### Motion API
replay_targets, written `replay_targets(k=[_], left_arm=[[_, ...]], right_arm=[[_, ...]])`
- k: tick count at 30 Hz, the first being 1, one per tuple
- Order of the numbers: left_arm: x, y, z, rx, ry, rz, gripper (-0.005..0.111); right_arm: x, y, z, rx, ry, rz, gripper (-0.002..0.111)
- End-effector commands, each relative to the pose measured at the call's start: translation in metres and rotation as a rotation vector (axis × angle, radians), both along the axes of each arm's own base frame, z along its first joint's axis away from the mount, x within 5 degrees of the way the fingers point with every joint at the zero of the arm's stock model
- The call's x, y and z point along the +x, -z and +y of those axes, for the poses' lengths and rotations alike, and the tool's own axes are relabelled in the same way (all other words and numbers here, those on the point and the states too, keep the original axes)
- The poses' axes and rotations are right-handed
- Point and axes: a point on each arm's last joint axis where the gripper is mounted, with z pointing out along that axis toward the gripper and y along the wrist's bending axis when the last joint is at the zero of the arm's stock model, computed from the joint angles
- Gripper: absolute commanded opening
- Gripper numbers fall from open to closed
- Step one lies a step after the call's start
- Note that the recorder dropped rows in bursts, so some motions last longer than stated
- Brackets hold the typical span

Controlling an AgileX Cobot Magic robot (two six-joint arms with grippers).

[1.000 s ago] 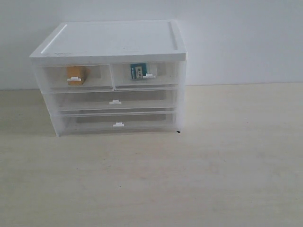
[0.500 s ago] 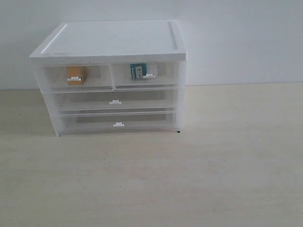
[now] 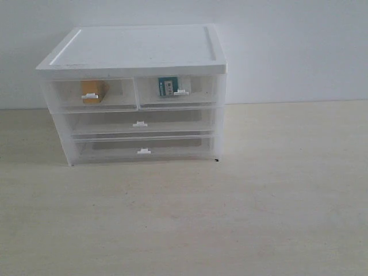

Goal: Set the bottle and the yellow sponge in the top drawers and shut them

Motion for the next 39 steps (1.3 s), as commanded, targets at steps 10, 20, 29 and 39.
replay_targets(k=[10,20,29,39], left_arm=[[-0.0002,0.0011,-0.0001,-0.005,0.001,0.0,0.004],[-0.0002,0.0011,-0.0001,-0.005,0.001,0.0,0.004],[-0.0002,0.0011,-0.0001,-0.005,0.001,0.0,0.004],[-0.0002,0.0011,-0.0001,-0.005,0.001,0.0,0.004]], right_arm=[[0.0007,-0.0001,-0.0039,0.014,0.076,0.001,0.0],[0.0007,-0.0001,-0.0039,0.014,0.076,0.001,0.0],[0.0007,-0.0001,-0.0039,0.014,0.076,0.001,0.0],[0.0007,-0.0001,-0.0039,0.014,0.076,0.001,0.0]])
